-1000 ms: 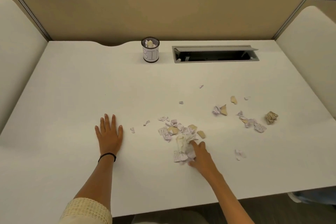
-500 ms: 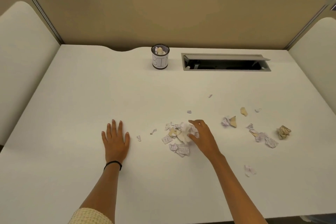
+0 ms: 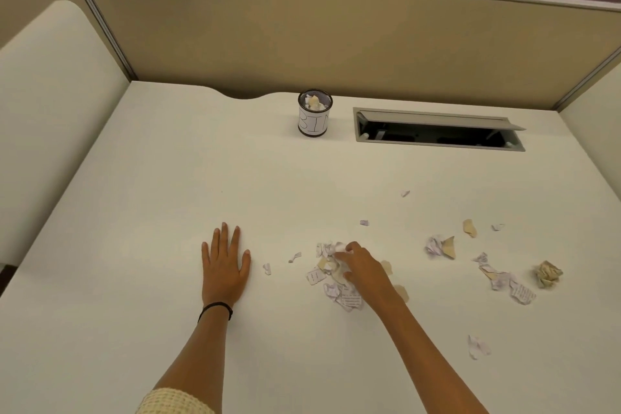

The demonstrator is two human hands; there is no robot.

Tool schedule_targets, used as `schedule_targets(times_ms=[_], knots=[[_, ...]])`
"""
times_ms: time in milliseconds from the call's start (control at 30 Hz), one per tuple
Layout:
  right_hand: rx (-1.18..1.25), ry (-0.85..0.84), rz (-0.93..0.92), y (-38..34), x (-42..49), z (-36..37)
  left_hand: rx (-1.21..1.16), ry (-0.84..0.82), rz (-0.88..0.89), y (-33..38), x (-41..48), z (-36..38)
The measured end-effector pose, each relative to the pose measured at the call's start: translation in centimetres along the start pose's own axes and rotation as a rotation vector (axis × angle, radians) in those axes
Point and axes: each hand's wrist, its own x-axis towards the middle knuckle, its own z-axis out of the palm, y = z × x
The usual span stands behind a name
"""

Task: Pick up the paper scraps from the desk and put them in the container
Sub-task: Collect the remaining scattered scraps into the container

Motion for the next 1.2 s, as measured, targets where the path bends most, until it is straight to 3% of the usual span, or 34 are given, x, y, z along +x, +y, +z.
schedule_targets(times_ms=[200, 433, 533, 767, 1200], knots=[[0.001, 0.075, -0.059, -0.4, 1.8, 1.1, -0.012, 0.009, -0.001, 0.0, 0.0, -0.1], [0.200, -0.006, 0.182, 0.0, 4.8, -1.1, 0.037, -0.027, 0.099, -0.5, 0.7, 0.4], [0.336, 0.043, 0.209, 0.5, 6.2, -3.1, -0.003, -0.024, 0.089, -0.7, 1.3, 0.4], [0.507, 0.309, 0.204, 1.7, 10.6, -7.6, -0.034, -0.017, 0.099, -0.6, 3.3, 0.2], [0.780, 0.624, 0.200, -0.2, 24.3, -19.1, -0.051, -0.017, 0.119, -1.6, 6.9, 0.5]])
